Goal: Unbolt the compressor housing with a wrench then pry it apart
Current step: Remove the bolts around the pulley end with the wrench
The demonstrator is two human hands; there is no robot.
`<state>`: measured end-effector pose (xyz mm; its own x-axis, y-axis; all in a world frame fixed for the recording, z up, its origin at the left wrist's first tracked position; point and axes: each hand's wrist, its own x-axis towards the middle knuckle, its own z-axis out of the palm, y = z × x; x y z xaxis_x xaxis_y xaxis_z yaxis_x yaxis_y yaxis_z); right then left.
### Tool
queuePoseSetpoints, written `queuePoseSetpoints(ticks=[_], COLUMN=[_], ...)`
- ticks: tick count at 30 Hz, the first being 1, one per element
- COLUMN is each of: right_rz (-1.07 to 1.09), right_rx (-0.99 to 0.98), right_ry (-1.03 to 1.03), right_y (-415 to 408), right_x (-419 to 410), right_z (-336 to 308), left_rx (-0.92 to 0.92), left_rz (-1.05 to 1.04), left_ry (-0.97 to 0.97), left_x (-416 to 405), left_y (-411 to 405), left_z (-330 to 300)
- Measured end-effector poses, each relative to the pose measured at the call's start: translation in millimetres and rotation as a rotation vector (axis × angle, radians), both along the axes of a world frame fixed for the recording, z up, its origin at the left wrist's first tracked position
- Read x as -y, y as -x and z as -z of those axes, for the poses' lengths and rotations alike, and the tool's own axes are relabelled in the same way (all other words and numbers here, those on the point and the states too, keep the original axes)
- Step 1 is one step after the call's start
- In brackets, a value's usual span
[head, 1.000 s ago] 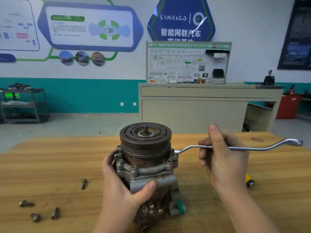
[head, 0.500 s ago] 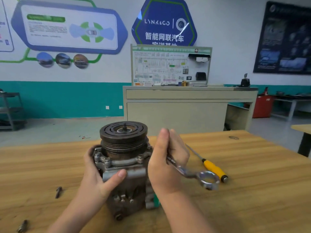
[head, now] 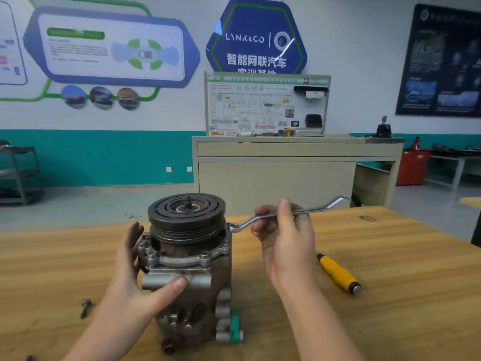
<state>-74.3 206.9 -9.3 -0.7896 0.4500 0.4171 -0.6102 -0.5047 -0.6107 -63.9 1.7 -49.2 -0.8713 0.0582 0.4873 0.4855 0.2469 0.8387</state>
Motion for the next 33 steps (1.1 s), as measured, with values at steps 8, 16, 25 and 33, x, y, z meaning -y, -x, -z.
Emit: queuePoseSetpoints(ticks=[8, 16, 25, 33], right_rz=[0.596, 0.6, 0.819, -0.271], right_rx=[-0.398, -0.54, -0.681, 0.251], right_ry=[-0.472, -0.586, -0.864, 0.285], right_y=[-20, -19, -14, 19], right_x=[18, 27, 46, 9], right_z=[4, 14, 30, -1], left_rx=[-0.077, -0.089, -0.105, -0.01], left_rz=[-0.078, -0.11, -0.145, -0.092], left_ry=[0.011, 0.05, -0.009, -0.026], left_x=[-7, 1, -1, -4], left_y=[-1, 2, 1, -10], left_z=[3, 0, 9, 9])
